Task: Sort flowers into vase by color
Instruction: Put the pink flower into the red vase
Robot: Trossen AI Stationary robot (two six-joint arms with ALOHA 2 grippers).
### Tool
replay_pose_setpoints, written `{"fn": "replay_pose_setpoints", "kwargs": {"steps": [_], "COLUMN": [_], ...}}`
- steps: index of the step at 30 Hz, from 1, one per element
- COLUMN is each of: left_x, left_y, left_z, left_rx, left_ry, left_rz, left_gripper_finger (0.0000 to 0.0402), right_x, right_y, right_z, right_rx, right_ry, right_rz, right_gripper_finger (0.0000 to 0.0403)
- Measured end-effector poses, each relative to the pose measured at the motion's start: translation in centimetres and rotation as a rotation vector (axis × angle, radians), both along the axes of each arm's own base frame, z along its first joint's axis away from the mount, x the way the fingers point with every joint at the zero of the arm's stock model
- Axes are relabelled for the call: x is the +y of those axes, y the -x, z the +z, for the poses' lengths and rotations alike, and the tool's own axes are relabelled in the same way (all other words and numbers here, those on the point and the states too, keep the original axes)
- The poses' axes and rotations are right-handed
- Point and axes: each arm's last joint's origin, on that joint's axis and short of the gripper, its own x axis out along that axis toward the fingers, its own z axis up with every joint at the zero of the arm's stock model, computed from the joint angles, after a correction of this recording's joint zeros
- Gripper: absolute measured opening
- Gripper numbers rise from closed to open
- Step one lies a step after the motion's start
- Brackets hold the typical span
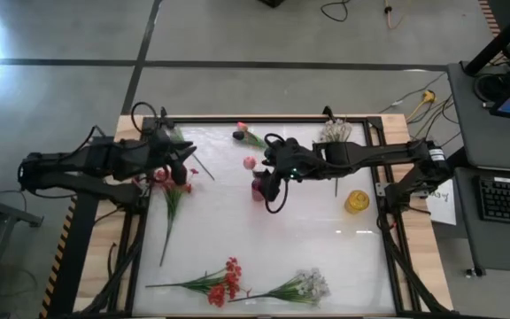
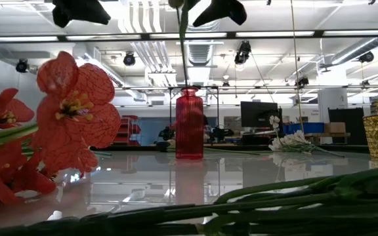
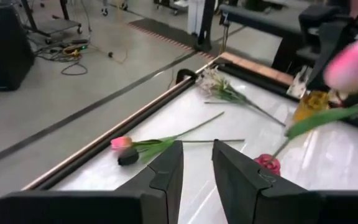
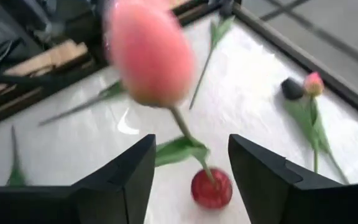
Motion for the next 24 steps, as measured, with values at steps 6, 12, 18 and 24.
{"fn": "replay_pose_setpoints", "kwargs": {"steps": [6, 12, 18, 24], "left_x": [0.0, 0.0, 0.0, 0.0], "left_y": [0.0, 0.9, 1.2, 0.5], "left_z": [1.1, 1.7, 1.8, 1.5], "left_rx": [0.051, 0.026, 0.011, 0.021], "left_ry": [-0.003, -0.008, 0.006, 0.026], "left_rz": [0.000, -0.002, 0.004, 0.013], "left_gripper_finger": [0.0075, 0.0075, 0.0075, 0.0075], "right_x": [0.1, -0.4, -3.5, -7.2], "right_y": [1.9, 3.6, 4.3, 4.0], "right_z": [1.2, 1.3, -2.5, -9.1], "right_rx": [0.184, 0.326, 0.490, 0.558], "right_ry": [-0.053, -0.059, -0.048, -0.055], "right_rz": [0.058, 0.003, -0.114, -0.109], "right_gripper_finger": [0.0214, 0.0215, 0.0215, 0.0215]}}
